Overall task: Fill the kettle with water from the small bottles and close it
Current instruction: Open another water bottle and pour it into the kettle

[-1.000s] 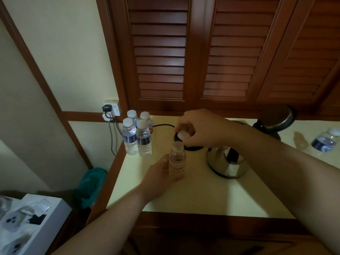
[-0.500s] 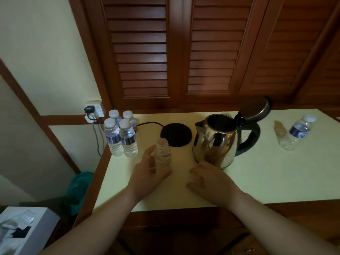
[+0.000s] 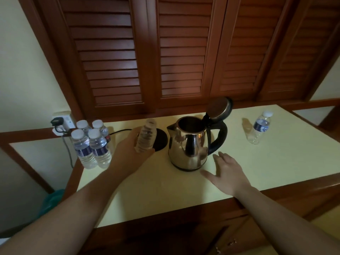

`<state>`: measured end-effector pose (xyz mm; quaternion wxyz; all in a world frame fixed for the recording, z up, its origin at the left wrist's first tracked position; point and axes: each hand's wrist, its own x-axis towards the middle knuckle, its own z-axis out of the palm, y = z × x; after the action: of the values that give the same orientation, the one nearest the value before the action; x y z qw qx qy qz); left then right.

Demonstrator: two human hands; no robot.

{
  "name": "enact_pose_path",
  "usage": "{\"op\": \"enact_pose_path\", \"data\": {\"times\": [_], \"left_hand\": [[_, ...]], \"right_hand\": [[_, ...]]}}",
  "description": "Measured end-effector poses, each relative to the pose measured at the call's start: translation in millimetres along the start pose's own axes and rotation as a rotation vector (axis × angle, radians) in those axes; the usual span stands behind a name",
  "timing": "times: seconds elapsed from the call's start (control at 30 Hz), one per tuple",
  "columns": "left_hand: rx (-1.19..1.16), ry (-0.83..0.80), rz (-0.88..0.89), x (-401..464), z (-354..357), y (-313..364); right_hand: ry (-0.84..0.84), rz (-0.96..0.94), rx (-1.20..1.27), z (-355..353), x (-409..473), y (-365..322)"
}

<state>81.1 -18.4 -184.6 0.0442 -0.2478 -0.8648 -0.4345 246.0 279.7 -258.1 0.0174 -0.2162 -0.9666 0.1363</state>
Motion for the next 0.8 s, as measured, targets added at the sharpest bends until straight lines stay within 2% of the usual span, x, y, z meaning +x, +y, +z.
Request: {"op": "enact_pose_path", "data": {"times": [0.37,0.8], "left_hand": [[0.317,-0.066,0.229,68,-7,36],[0.618,-0.083,0.378,82,-10,56]], "right_hand": [[-0.054,0.013,-0.072,4,5,-13],[-0.055,0.013,-0.084,3,3,-12]]}}
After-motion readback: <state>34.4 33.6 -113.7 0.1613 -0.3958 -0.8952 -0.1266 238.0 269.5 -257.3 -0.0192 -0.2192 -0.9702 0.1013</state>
